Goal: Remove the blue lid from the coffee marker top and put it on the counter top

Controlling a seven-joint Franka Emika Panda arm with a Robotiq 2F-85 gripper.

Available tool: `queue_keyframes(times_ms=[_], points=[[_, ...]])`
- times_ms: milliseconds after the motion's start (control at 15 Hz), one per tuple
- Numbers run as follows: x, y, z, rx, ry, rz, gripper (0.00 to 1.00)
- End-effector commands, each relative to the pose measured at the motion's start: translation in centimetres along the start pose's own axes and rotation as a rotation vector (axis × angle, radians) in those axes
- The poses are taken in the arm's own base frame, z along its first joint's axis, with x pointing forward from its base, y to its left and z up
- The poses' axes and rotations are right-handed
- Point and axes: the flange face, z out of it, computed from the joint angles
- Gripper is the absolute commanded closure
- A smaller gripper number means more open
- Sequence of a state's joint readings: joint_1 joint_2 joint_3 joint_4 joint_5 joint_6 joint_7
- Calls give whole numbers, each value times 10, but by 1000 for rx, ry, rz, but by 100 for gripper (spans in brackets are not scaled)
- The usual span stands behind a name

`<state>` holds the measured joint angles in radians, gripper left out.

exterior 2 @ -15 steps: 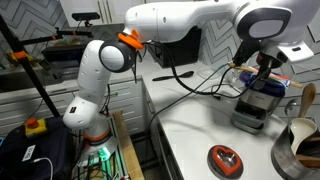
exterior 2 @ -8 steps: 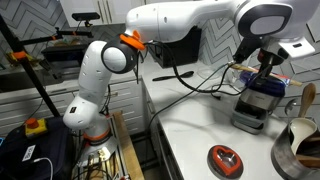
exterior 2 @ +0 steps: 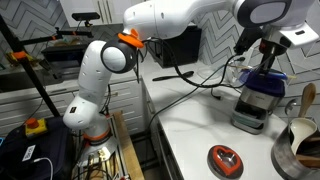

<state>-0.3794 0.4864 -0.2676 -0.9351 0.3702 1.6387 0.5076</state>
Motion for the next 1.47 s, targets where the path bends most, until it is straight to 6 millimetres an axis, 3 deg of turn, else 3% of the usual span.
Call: queue_keyframes(times_ms=[0,200,467,933,1133,1400], points=[[0,4,-11,48,-28,19,98],[2,7,-15,88,-46,34,98],[-1,13,-38,143,-50,18,98],[-45,21,-86,213,-179,-254,98],[-59,45,-94,211,-260,-398,98],[-61,102,-71,207,-361,-456,98]])
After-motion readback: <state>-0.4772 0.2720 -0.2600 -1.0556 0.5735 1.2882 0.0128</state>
